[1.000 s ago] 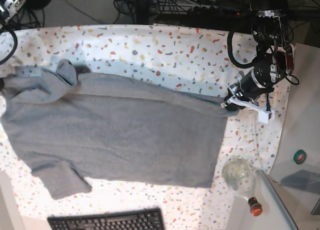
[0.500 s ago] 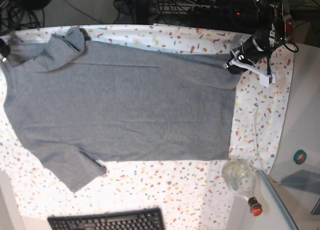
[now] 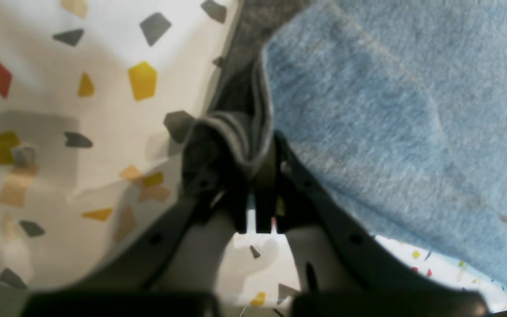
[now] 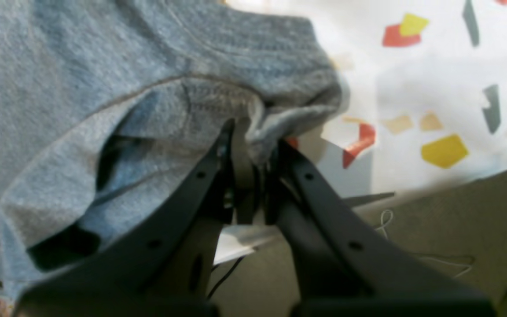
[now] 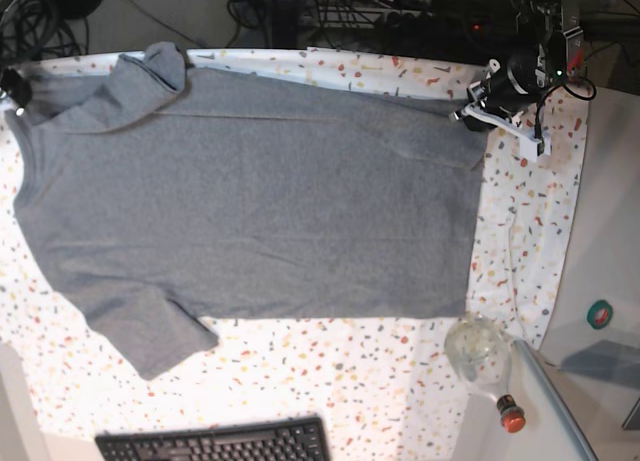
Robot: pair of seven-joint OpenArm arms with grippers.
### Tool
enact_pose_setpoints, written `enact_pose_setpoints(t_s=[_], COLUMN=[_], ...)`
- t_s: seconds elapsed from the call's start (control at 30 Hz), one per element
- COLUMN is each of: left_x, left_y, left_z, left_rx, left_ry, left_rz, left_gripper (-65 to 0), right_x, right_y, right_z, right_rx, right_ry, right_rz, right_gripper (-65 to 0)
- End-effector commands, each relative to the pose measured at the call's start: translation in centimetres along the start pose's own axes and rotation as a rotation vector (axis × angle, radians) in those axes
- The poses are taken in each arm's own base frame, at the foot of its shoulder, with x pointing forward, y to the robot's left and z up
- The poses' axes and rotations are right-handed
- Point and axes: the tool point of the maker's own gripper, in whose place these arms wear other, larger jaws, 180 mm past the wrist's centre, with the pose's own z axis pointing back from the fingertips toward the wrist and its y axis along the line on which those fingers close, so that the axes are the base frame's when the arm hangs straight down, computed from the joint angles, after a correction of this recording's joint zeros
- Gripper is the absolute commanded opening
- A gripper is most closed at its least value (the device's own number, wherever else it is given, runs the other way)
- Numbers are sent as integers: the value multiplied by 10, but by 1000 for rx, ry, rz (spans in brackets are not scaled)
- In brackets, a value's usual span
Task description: Layout the t-shirt on the table in an organized manner, then fold the t-shirt properly
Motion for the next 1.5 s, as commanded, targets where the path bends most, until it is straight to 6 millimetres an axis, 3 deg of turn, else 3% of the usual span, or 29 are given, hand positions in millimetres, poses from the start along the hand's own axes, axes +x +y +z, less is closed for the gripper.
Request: enact_pose_setpoints(t_s=[0.0, 0.1, 0.23, 0.33, 0.43, 0.53, 0.83, 1.13, 1.37, 1.47], left_x=[4, 11, 45, 72, 89, 87, 40, 13, -2, -8], left_y=[4, -14, -22, -23, -30, -36, -9, 24, 34, 37], left_z=[7, 19, 29, 36, 41, 42, 46, 67, 62, 65], left_rx=[15, -40, -84, -108, -144, -164, -94, 9, 27, 38], left_ry=[1, 36, 29, 14, 29, 44, 135, 88, 127, 139], left_rz=[-15, -9, 77, 152, 208, 226, 234, 189, 217, 217], left_gripper=[-650, -650, -650, -650, -650, -650, -650, -650, -650, -650], right_x=[16, 30, 67, 97, 115, 104, 65, 39, 11, 4], right_y=[-6, -7, 10, 32, 56, 65, 35, -6, -4, -7], right_z=[14, 46, 80, 82, 64, 53, 54, 50, 25, 25], right_rx=[-20, -35, -22, 39, 111, 138, 95, -15, -27, -37], right_ry=[-12, -12, -123, -172, -111, -13, 30, -5, 41, 50], right_rz=[15, -54, -262, -371, -467, -479, -411, -399, -407, -413], right_gripper=[-650, -650, -650, -650, -650, -650, -650, -650, -650, -650])
